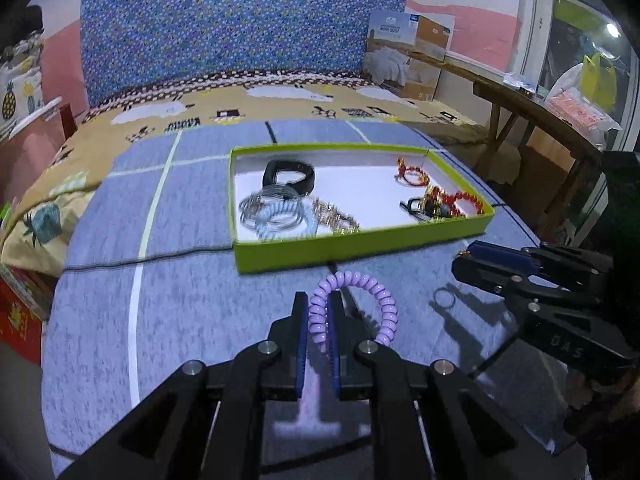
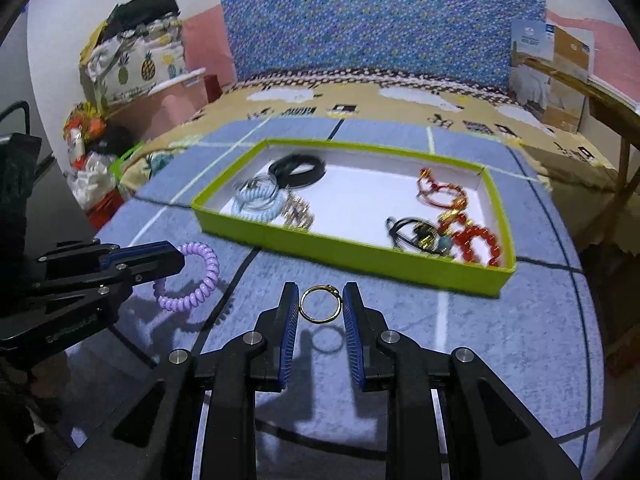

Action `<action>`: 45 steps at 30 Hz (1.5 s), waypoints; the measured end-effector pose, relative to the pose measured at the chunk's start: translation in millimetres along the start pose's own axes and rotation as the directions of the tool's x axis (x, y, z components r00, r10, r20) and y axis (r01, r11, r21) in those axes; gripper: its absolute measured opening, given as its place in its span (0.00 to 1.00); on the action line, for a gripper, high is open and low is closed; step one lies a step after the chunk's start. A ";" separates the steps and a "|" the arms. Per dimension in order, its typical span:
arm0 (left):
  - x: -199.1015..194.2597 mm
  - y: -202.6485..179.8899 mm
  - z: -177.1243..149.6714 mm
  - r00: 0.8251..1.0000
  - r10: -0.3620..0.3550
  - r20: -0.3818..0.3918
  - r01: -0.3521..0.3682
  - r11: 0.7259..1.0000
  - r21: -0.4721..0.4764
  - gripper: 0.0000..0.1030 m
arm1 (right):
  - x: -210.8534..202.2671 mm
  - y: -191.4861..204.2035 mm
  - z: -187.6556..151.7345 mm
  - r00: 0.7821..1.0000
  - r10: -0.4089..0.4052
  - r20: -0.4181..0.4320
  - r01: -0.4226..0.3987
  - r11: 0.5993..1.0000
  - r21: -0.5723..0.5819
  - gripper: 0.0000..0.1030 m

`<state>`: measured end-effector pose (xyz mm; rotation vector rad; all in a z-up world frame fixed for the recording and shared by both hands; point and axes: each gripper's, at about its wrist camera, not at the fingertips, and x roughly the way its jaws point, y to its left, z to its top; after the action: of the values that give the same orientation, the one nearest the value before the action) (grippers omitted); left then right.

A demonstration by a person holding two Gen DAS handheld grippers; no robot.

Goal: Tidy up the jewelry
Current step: 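Grasp the gold ring with the right tool while the left tool holds the purple coil, then carry the purple coil and gold ring over the green box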

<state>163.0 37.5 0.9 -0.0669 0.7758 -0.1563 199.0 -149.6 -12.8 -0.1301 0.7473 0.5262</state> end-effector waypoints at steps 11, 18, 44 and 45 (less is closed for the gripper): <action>28.4 -9.8 57.9 0.999 -0.010 0.049 0.007 0.999 0.054 0.09 | 17.8 -35.8 41.1 0.999 -0.007 0.037 0.006 1.000 0.024 0.23; 67.1 -7.8 87.1 1.000 -0.002 0.028 0.000 0.998 0.067 0.09 | 57.3 -58.0 60.7 1.000 -0.016 -0.003 0.016 0.999 0.035 0.23; 124.0 -14.3 99.8 0.999 0.000 -0.039 0.004 0.994 0.105 0.22 | 104.6 -78.8 64.5 0.992 -0.060 -0.112 0.066 0.997 0.045 0.24; 123.5 -14.3 99.4 0.999 0.002 -0.039 0.002 0.995 0.102 0.22 | 103.7 -79.1 64.7 0.992 -0.061 -0.110 0.066 0.997 0.047 0.24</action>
<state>317.9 3.3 -12.0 0.0330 0.8051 -0.1979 341.6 -156.3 -41.3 -0.1356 0.8588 0.4420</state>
